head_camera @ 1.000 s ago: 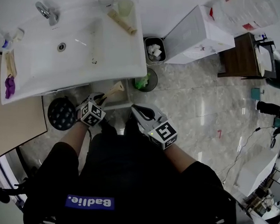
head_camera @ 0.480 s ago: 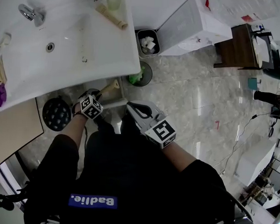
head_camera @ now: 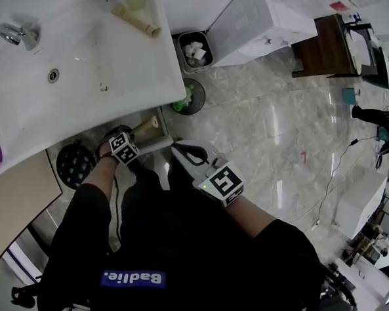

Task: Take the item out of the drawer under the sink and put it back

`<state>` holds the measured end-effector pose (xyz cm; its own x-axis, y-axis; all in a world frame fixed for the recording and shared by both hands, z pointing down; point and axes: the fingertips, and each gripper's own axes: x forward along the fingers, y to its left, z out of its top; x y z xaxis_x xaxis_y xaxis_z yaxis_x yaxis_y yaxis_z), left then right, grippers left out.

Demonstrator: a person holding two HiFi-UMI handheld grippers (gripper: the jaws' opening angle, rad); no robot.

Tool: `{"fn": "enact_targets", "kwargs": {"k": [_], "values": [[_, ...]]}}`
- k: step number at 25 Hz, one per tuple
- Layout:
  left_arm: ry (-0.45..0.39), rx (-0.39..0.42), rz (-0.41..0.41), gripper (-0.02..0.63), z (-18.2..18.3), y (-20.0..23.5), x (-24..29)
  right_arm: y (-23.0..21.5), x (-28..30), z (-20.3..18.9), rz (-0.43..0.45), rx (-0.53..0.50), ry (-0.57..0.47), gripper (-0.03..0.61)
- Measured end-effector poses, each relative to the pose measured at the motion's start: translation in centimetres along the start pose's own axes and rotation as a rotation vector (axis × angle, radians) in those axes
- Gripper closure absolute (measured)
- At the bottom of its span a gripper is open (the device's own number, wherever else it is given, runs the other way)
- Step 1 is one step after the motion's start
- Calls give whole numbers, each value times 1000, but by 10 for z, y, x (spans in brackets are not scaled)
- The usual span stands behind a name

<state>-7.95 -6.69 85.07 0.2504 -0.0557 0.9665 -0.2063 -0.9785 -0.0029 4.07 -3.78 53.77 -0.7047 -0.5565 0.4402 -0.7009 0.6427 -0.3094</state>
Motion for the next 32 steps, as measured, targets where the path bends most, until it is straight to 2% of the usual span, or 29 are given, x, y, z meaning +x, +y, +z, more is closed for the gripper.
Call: {"fn": "enact_targets", "kwargs": {"k": [7,13,25,32], "values": [[66,30,-54,550,-1,1,31,-8,-2,-19,-15,9,37,577],[90,59,-58,551,-4,2,49,-11,-5,-29,-23,17,56,577],[81,68,-36,549,-12,9,72,-12,-8,-41,-17,8,94,577],[64,27,-37,543,-9,4,61,-7,-17,-35,-17,-14,96,577]]}}
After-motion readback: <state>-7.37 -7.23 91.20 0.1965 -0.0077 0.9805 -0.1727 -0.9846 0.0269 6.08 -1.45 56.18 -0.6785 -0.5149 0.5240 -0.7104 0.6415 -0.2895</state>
